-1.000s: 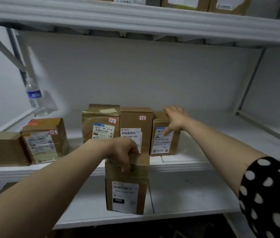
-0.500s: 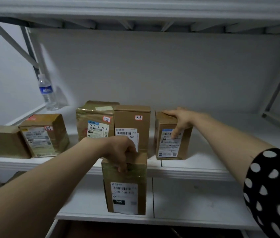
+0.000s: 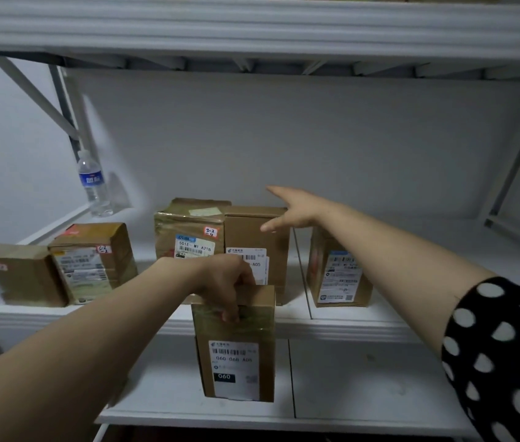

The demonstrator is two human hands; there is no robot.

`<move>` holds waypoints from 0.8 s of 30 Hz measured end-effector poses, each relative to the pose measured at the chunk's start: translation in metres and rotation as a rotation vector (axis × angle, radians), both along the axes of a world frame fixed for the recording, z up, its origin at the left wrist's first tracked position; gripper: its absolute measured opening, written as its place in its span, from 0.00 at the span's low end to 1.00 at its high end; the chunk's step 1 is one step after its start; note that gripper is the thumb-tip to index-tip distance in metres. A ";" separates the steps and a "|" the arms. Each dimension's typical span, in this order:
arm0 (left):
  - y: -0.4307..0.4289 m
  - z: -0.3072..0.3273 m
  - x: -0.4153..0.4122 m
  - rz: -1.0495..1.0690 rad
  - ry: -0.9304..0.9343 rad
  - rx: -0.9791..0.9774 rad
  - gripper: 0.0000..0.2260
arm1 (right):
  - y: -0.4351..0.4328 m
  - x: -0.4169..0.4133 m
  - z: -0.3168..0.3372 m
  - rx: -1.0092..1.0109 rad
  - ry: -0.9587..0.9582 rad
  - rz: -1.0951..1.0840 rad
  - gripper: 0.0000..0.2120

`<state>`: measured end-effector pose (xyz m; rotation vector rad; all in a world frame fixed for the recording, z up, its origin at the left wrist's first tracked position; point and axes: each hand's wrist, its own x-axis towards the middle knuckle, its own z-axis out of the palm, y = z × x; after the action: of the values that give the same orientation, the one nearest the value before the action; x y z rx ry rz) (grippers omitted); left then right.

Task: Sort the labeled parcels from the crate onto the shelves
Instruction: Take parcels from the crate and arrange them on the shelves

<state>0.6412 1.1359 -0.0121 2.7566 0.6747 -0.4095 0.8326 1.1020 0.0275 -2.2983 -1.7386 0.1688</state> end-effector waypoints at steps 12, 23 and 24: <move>0.010 0.003 -0.014 0.018 -0.013 -0.008 0.27 | -0.004 0.013 -0.006 -0.069 0.140 0.013 0.34; 0.009 0.004 -0.011 0.018 -0.010 -0.015 0.26 | -0.024 0.026 -0.006 -0.063 0.129 -0.059 0.34; 0.010 0.004 -0.012 0.021 -0.008 -0.012 0.26 | -0.024 0.025 -0.006 -0.072 0.130 -0.056 0.36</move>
<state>0.6290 1.1456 -0.0084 2.7361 0.6967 -0.3972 0.8572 1.0778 0.0219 -2.3269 -1.6281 0.3673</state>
